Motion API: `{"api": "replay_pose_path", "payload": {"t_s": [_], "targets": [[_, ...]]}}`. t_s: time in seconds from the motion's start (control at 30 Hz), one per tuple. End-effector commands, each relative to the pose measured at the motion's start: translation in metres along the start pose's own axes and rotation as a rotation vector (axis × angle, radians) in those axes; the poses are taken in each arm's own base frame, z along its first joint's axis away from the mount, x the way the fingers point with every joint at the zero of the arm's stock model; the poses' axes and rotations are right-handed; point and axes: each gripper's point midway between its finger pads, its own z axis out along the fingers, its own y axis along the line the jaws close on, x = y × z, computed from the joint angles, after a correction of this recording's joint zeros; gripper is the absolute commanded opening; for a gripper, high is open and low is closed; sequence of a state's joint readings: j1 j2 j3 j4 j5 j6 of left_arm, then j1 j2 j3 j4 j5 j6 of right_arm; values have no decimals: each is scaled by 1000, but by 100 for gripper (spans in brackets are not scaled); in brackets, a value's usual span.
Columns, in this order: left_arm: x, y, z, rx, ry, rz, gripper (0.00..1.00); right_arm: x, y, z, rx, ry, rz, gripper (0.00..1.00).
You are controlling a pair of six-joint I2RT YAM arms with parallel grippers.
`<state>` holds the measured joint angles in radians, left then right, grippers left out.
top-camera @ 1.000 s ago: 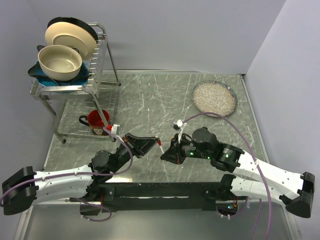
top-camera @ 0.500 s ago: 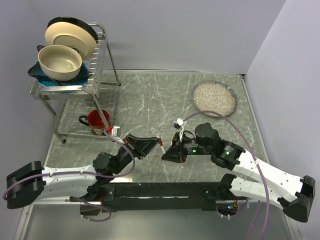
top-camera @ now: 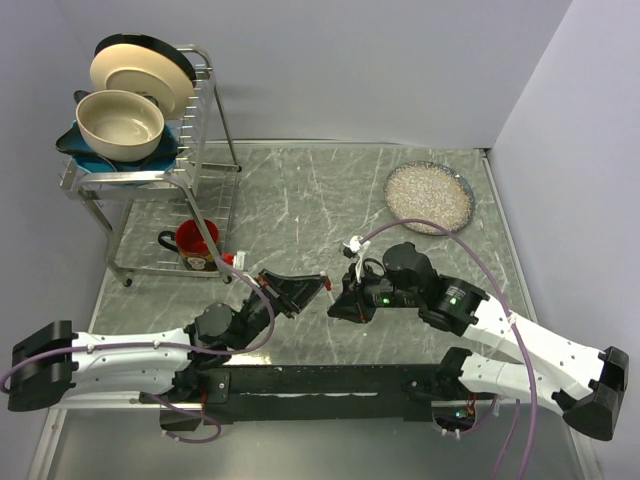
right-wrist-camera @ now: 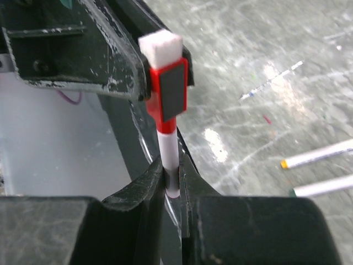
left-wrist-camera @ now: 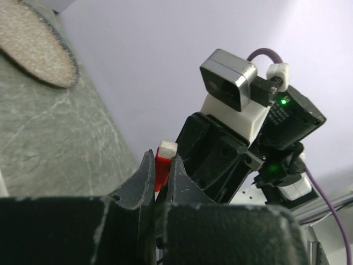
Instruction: Insert the pens into the pen caps
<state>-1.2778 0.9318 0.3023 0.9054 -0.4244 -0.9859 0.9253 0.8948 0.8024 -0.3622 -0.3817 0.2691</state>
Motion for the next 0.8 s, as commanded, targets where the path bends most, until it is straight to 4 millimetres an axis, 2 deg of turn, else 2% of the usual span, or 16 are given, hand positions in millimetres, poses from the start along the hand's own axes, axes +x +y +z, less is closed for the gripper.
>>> {"api": "replay_pose_path", "payload": {"t_s": [0.0,0.03,0.07,0.2,0.3,0.4,0.5,0.53,0.57,0.6,0.63,0.67,0.7,0.73,0.77], "targets": [[135,50,-92,-124,671,64,1,-213,-6,-76,239,-768,-163,0],[135,53,-94,-142,675,78,1,-214,-12,-74,269,-757,-155,0],[135,52,-91,-148,672,87,1,-222,-9,-78,275,-766,-164,0],[143,44,-83,-110,683,91,1,-231,-6,-72,257,-757,-177,0],[149,38,-77,-86,691,84,1,-227,-9,-57,242,-721,-171,0],[150,38,-76,-90,688,69,1,-217,-14,-51,244,-713,-163,0],[132,37,-74,-99,611,62,1,-204,-17,-50,240,-706,-147,0],[117,29,-69,-84,564,56,1,-200,-18,-49,235,-700,-136,0],[110,39,-68,-127,543,91,1,-190,-20,-43,229,-680,-125,0],[102,39,-66,-138,522,103,1,-187,-19,-43,217,-681,-117,0],[83,27,-56,-125,466,100,1,-175,-24,-36,213,-656,-93,0],[75,26,-53,-129,452,133,1,-168,-24,-33,202,-646,-82,0],[66,29,-53,-158,441,160,1,-166,-18,-34,160,-653,-73,3],[50,22,-43,-169,399,172,1,-152,-20,-26,145,-623,-64,6],[41,22,-39,-179,382,208,1,-147,-17,-24,123,-615,-59,17]]}}
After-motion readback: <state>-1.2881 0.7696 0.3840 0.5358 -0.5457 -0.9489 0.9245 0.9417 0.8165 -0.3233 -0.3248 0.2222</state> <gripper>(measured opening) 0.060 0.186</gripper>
